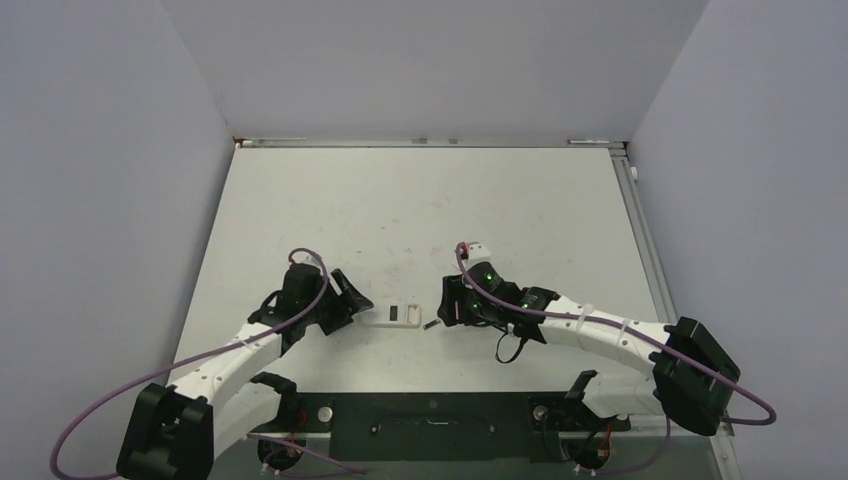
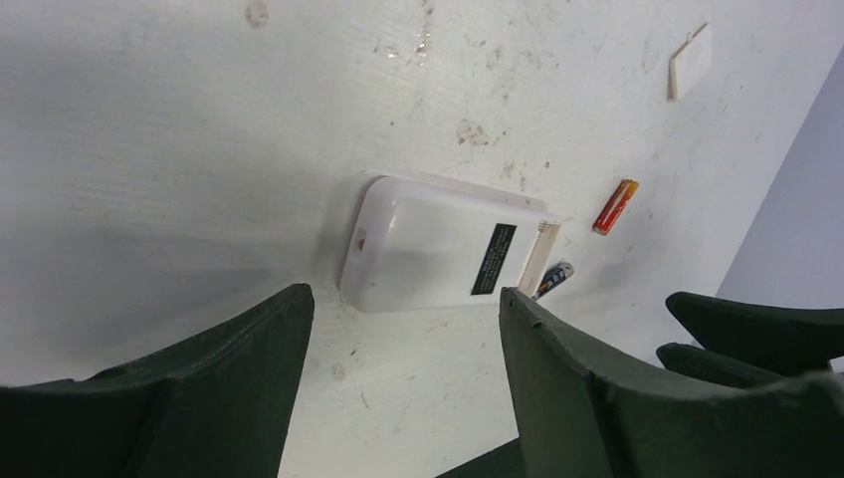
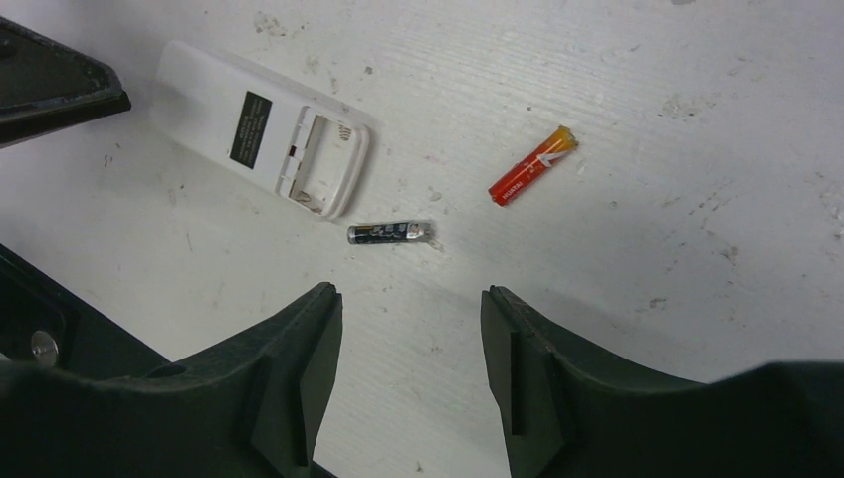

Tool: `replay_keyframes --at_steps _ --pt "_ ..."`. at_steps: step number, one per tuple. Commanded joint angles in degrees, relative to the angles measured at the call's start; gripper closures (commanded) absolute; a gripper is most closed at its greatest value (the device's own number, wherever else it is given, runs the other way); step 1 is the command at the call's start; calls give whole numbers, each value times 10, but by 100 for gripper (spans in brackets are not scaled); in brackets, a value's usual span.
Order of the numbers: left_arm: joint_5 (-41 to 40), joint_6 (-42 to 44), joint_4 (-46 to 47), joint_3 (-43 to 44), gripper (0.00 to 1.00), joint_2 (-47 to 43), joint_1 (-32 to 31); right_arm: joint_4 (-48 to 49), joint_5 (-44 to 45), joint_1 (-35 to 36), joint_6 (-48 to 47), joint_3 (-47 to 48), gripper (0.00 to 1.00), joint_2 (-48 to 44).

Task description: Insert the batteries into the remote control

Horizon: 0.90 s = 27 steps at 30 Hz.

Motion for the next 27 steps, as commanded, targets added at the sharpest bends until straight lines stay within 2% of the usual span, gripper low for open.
replay_keyframes --at_steps 1,3,6,8,10,12,13,14,27 --pt "-4 44 -15 64 38 18 -4 10 32 29 14 33 49 15" --pt "-3 60 -16 83 45 33 -4 15 33 41 20 36 52 23" --pt "-22 82 -23 109 59 50 -5 25 35 61 32 42 64 40" --pt "-30 94 -23 123 71 63 -5 34 35 72 37 45 76 53" --pt "-29 103 -16 134 79 81 -5 39 35 82 43 50 89 72" --pt "-20 108 -3 140 88 102 -4 44 36 92 47 54 92 86" --pt "-12 109 11 139 97 113 -4 48 37 97 50 56 91 93" --pt "-3 108 23 138 100 125 -4 53 38 101 53 58 92 99" --pt "-2 99 140 133 100 222 -16 105 19 121 73 79 91 181"
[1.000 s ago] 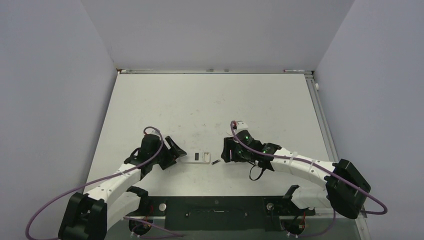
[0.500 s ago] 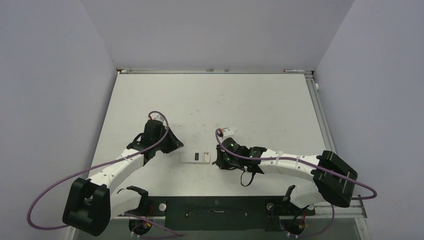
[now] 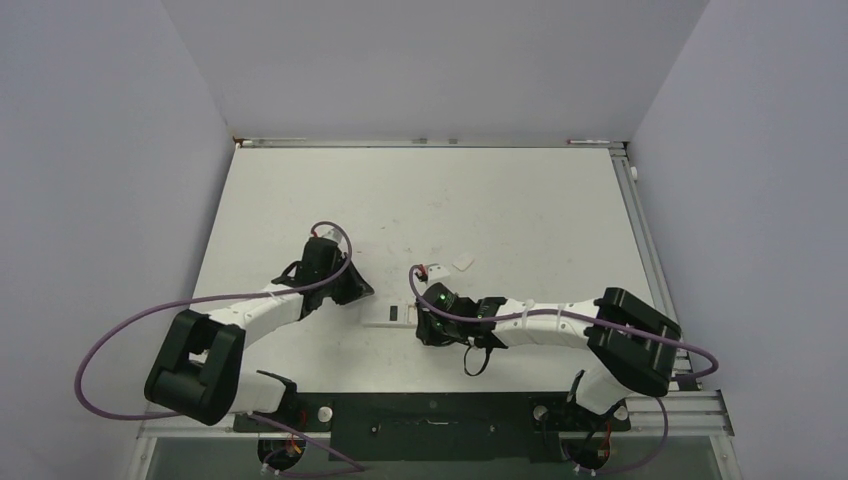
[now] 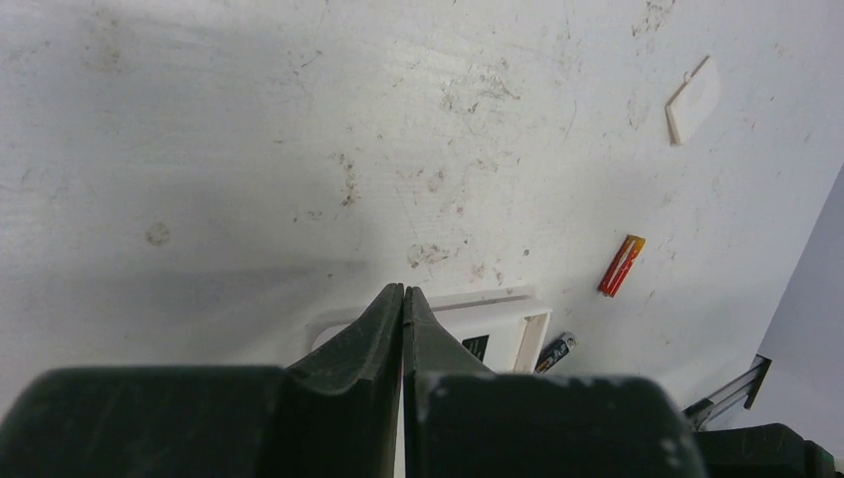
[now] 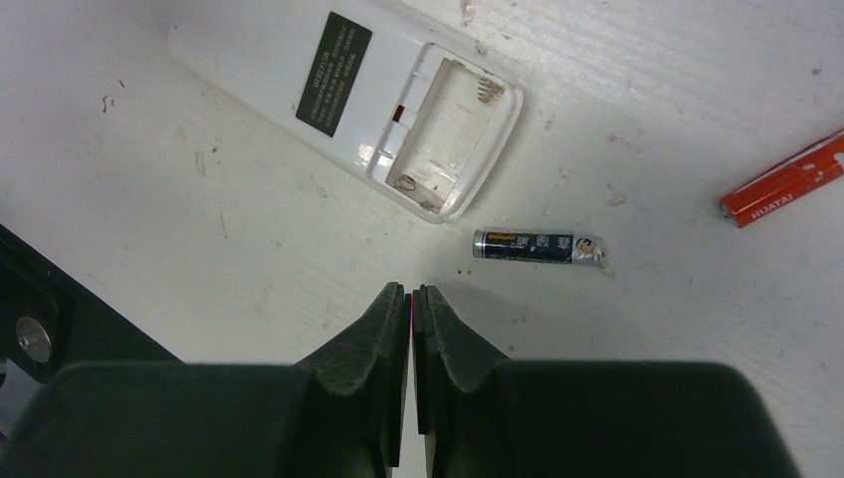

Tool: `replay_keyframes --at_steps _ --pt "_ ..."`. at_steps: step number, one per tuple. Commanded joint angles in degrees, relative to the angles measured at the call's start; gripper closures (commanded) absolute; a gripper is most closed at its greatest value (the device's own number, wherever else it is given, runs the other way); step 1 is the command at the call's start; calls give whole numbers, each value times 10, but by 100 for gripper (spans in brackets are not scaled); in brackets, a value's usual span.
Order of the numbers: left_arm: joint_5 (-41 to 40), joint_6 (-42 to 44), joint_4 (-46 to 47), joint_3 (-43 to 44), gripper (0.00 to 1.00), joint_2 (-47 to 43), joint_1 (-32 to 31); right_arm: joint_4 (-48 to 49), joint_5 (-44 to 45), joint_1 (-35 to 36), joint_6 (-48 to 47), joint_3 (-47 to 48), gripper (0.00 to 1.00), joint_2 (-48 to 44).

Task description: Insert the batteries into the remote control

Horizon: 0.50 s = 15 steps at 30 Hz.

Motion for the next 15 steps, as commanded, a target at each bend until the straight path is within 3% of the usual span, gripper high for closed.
replay_keyframes --at_steps 1,15 --pt "1 7 71 15 100 29 -8 46 -1 3 13 25 91 25" --pt "-8 20 65 15 100 71 -34 37 51 2 16 54 92 78"
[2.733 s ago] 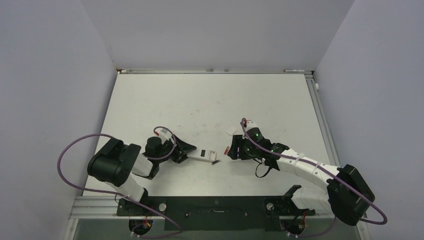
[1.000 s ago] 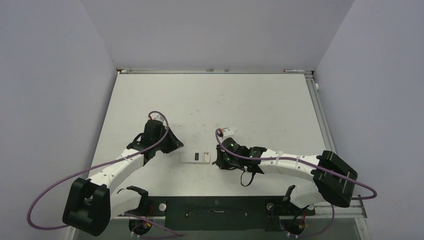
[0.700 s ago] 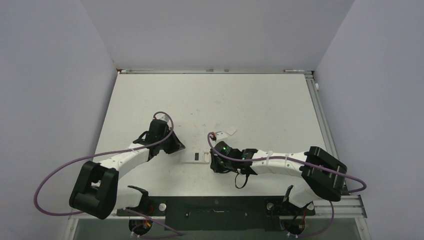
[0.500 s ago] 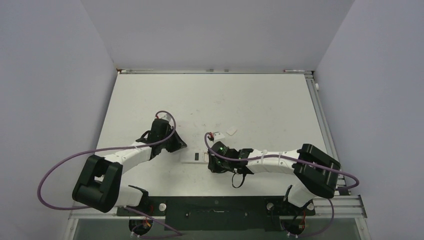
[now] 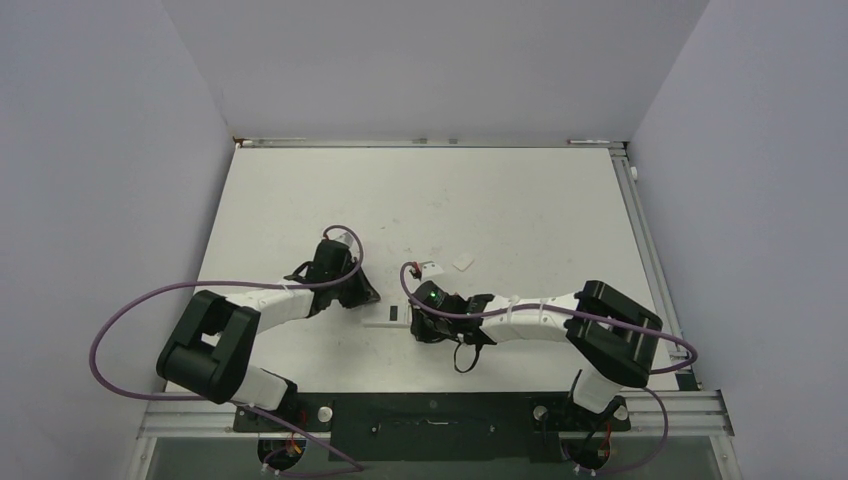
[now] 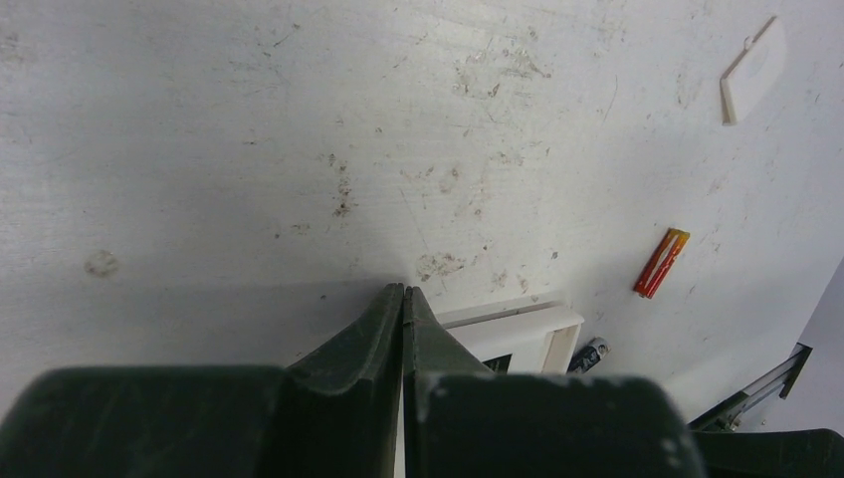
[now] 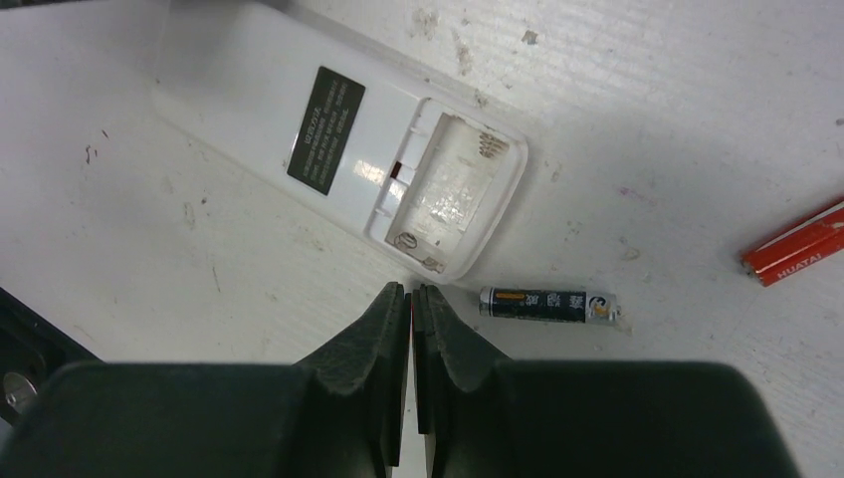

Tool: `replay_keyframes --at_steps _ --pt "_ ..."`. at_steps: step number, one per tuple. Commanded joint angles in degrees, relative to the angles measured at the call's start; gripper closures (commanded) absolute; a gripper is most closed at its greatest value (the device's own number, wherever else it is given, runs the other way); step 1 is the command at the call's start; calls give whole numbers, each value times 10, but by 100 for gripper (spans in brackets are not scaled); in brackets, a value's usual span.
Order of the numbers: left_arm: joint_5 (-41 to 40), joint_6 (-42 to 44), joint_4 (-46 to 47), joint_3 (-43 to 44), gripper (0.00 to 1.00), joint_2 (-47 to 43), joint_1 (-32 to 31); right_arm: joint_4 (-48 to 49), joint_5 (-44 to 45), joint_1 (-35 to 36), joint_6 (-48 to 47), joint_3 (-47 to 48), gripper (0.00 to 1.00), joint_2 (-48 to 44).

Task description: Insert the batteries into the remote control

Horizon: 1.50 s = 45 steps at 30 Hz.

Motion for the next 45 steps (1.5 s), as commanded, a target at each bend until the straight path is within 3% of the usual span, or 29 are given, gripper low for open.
replay_keyframes --at_steps 1,22,31,38,45 --pt "-3 13 24 6 100 -3 -7 9 42 2 3 26 92 15" --pt "12 -20 10 -63 100 -79 -46 -11 65 -16 -11 43 92 34" --pt "-7 -13 -9 -64 100 -111 -46 -46 75 -16 -30 58 91 -6" --pt "-11 -12 -37 -60 100 -122 -46 -107 109 -16 -59 66 79 -63" --pt "-5 -11 -41 -53 79 -132 -46 -157 136 -48 -77 61 66 -110"
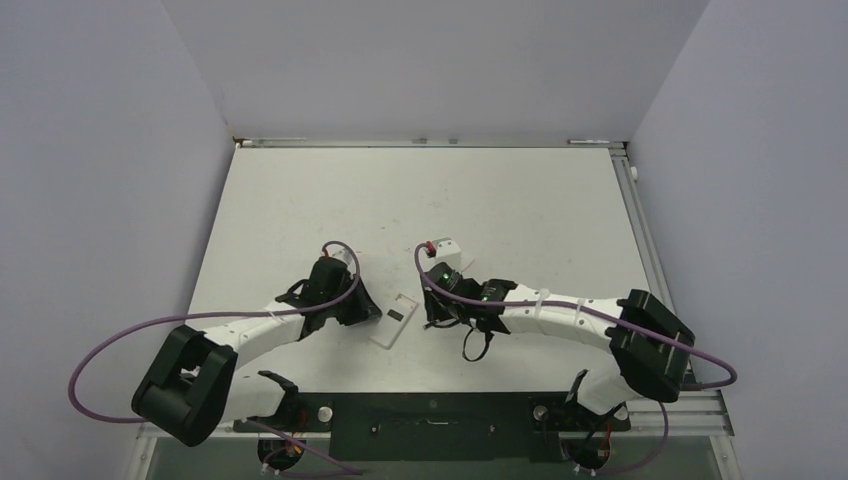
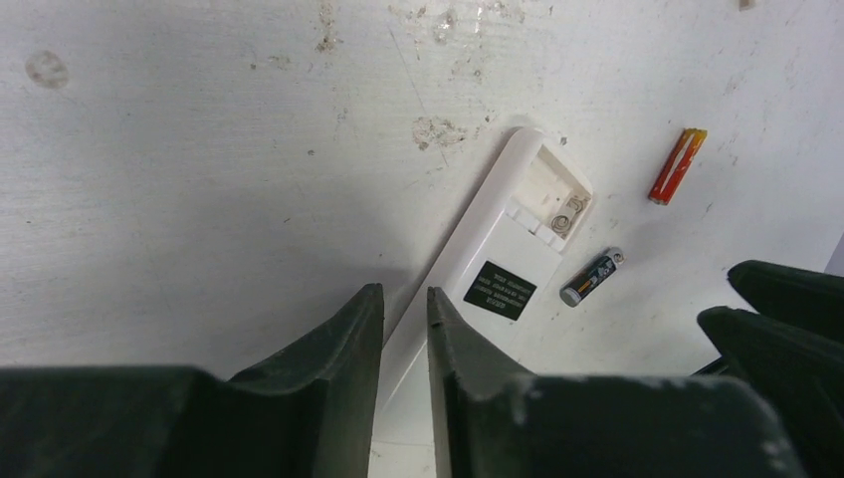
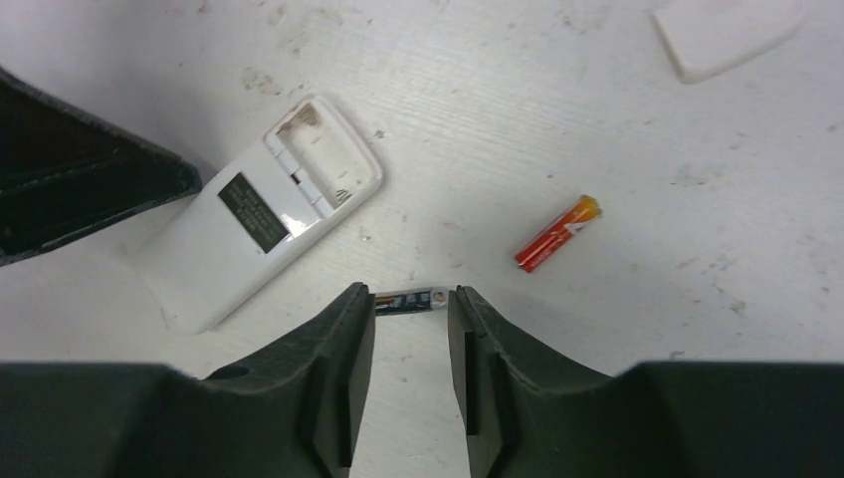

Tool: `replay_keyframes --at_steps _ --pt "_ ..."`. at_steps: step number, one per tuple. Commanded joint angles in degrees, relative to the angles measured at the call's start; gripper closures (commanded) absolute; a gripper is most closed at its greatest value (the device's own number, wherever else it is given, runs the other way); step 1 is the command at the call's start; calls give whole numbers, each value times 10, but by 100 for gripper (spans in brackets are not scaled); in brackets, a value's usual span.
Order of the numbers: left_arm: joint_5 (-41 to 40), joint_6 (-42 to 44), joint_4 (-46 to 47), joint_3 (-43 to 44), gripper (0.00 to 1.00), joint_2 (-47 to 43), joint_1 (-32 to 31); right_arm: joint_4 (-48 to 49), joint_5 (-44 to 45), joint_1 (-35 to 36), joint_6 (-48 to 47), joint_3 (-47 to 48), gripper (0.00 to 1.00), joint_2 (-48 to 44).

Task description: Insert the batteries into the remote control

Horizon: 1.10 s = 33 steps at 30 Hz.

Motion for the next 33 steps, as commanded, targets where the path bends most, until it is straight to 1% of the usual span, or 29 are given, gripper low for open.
replay_keyframes --at_steps 1,5,8,11,16,20,27,33 --pt "2 -1 -1 16 76 -19 -3 -42 43 -28 -16 14 63 -35" --pt "4 -1 3 11 61 -38 -3 -45 54 -36 14 2 56 -40" --pt "-2 0 2 7 56 -58 -3 -36 61 -37 48 -9 52 -35" --pt "-8 2 -5 7 52 -76 -2 -26 72 -35 84 -19 50 -25" --pt "-15 4 -13 3 49 -103 -2 -35 111 -33 147 -18 50 -2" --pt "-17 6 -16 -1 48 -119 -2 -32 130 -30 180 -19 51 10" --pt "-14 7 -17 -5 47 -132 -2 -51 165 -28 238 -12 58 24" --pt "-7 8 -10 -10 47 -128 -2 -63 173 -28 264 -2 60 42"
